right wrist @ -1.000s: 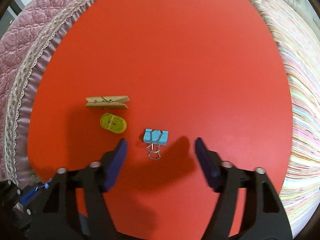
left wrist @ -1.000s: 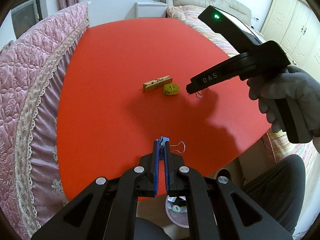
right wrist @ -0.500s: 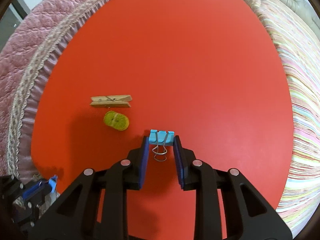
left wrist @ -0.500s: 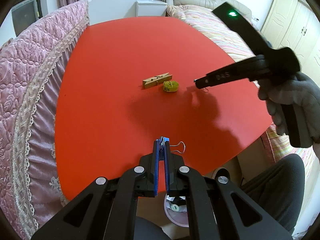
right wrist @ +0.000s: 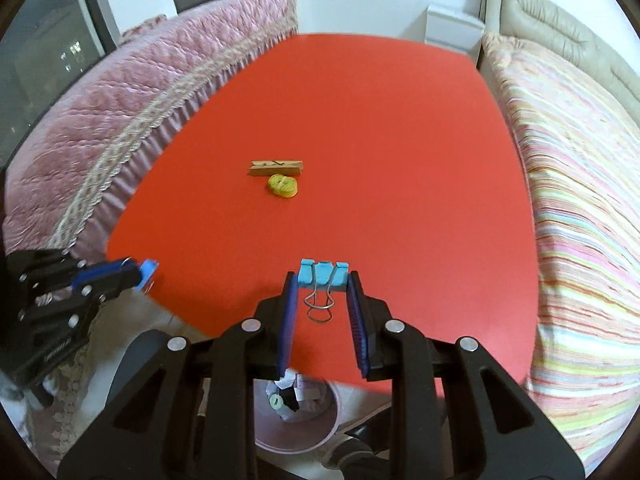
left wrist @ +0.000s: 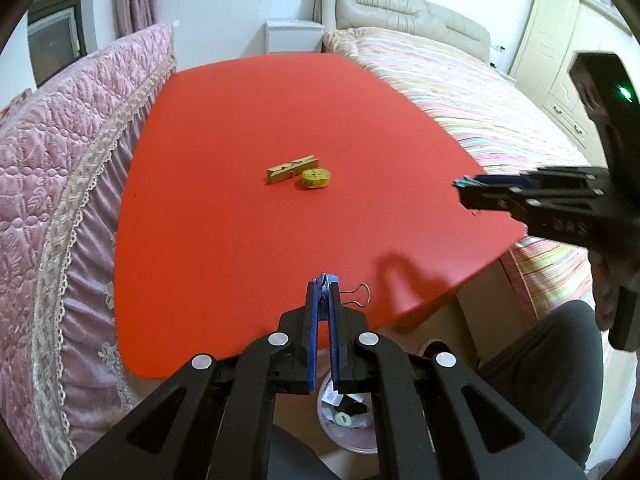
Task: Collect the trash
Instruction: 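Drop both binder clips into the pink bin with both grippers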
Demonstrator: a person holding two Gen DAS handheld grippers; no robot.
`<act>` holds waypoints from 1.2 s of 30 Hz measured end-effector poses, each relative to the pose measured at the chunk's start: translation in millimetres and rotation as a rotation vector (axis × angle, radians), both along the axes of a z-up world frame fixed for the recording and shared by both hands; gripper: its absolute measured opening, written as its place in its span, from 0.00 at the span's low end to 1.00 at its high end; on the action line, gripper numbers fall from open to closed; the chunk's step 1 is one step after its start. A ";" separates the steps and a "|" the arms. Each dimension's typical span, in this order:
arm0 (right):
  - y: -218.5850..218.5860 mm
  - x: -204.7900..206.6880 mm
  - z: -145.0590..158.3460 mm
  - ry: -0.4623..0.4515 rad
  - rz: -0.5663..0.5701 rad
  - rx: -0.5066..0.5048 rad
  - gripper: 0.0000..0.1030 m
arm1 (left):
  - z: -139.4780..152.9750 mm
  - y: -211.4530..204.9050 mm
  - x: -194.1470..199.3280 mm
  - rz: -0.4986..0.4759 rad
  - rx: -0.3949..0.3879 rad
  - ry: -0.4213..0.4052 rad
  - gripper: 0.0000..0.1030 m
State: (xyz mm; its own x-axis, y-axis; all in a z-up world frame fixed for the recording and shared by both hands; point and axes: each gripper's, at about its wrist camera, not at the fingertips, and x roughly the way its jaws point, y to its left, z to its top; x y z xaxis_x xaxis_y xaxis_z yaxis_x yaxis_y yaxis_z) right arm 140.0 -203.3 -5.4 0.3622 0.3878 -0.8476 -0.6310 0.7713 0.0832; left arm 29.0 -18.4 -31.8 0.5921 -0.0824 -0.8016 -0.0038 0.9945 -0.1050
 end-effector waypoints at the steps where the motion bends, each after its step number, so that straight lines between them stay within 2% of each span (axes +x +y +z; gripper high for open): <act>1: -6.1 -6.9 2.4 -0.007 0.000 0.008 0.24 | 1.2 -2.8 -4.1 -0.004 -0.004 -0.006 0.04; 8: -31.7 -60.7 12.8 -0.030 0.017 0.063 0.24 | 6.0 -21.8 -27.8 -0.045 -0.020 -0.033 0.04; 15: -42.3 -102.8 -0.5 0.005 0.064 0.069 0.24 | 10.8 -38.1 -53.4 -0.073 -0.036 -0.050 0.04; 21: -47.3 -121.3 -15.3 0.053 0.091 0.076 0.24 | 9.2 -42.2 -70.2 -0.080 -0.035 -0.041 0.04; 27: -42.9 -122.4 -20.2 0.087 0.115 0.097 0.25 | 7.8 -41.4 -76.5 -0.089 -0.051 -0.030 0.04; 28: -42.7 -121.6 -20.8 0.090 0.113 0.098 0.35 | 8.0 -42.2 -77.1 -0.091 -0.051 -0.029 0.04; 29: -43.6 -120.8 -20.6 0.088 0.109 0.101 0.62 | 8.0 -42.3 -76.9 -0.094 -0.052 -0.028 0.04; 30: -44.5 -120.3 -19.8 0.081 0.100 0.103 0.77 | 8.1 -42.3 -76.3 -0.096 -0.054 -0.027 0.04; 33: -48.8 -117.7 -17.2 0.073 0.074 0.110 0.88 | 7.8 -45.7 -76.0 -0.109 -0.052 -0.024 0.04; 36: -55.8 -114.2 -13.1 0.046 0.030 0.094 0.89 | 6.1 -50.6 -74.4 -0.127 -0.054 -0.016 0.04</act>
State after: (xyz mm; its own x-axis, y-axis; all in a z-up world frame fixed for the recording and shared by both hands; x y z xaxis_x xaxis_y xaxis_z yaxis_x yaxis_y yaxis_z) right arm 25.8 -259.1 -18.5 0.3105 0.4767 -0.8224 -0.6473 0.7396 0.1843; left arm -45.4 -69.0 -25.7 0.5872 -0.2000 -0.7843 0.1236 0.9798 -0.1573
